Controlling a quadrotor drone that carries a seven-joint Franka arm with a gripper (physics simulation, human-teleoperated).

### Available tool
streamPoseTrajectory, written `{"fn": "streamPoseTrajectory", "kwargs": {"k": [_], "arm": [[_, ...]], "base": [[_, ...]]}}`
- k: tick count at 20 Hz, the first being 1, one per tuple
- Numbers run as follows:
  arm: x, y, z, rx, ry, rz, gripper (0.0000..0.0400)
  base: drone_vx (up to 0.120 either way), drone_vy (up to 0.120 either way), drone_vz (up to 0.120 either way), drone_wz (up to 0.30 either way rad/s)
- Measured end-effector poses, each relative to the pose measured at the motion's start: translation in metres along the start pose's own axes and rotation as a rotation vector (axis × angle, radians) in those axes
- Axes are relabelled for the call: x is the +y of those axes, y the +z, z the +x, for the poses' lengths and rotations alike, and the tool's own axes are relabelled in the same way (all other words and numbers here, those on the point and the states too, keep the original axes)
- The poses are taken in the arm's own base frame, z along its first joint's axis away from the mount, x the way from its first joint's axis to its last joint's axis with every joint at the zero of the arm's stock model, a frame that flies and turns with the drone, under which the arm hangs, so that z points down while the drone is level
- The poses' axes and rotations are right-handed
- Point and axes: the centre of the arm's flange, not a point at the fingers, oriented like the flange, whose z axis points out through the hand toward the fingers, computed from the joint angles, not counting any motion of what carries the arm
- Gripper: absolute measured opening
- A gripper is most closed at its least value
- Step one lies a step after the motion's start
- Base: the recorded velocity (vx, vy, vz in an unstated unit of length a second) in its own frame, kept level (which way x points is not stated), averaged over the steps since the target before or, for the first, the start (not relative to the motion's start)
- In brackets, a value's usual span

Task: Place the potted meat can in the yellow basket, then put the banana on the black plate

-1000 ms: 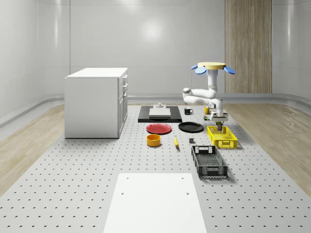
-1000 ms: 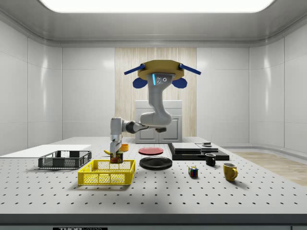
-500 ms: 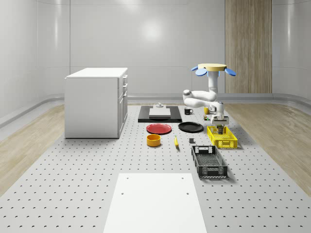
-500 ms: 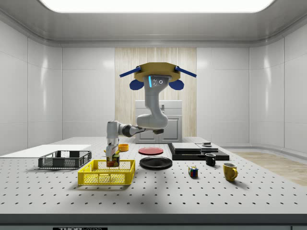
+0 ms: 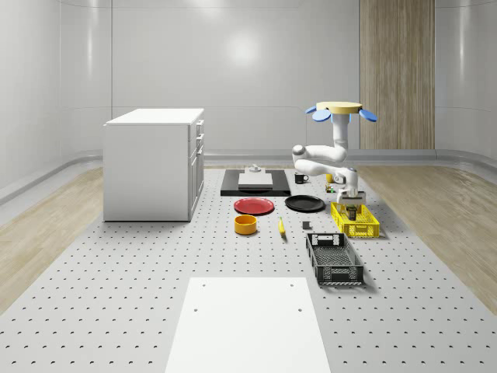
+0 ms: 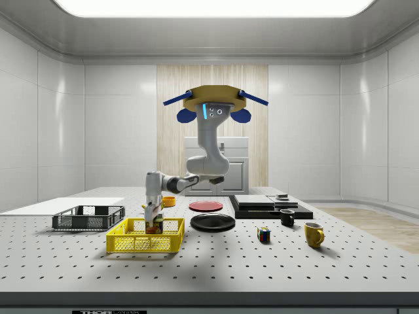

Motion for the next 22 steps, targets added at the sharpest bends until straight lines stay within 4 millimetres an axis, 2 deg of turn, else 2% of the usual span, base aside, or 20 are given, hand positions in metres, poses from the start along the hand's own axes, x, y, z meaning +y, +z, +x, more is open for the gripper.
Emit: {"fn": "streamPoseTrajectory", "kwargs": {"k": [2,4,11,15,22], "arm": [[0.000,0.001,0.000,-0.001,0.000,0.001,0.0354],[0.000,-0.002,0.000,-0.002,0.000,0.001,0.0372],[0.000,-0.008,0.000,-0.003,0.000,0.002,0.0395],[0.000,-0.009,0.000,-0.003,0.000,0.002,0.0398],[0.000,-0.010,0.000,-0.003,0.000,0.002,0.0400]], "base": [[0.000,0.000,0.000,0.000],[0.000,0.000,0.120,0.000],[0.006,0.000,0.120,0.000],[0.120,-0.110,0.110,0.000],[0.120,-0.120,0.000,0.000]]}}
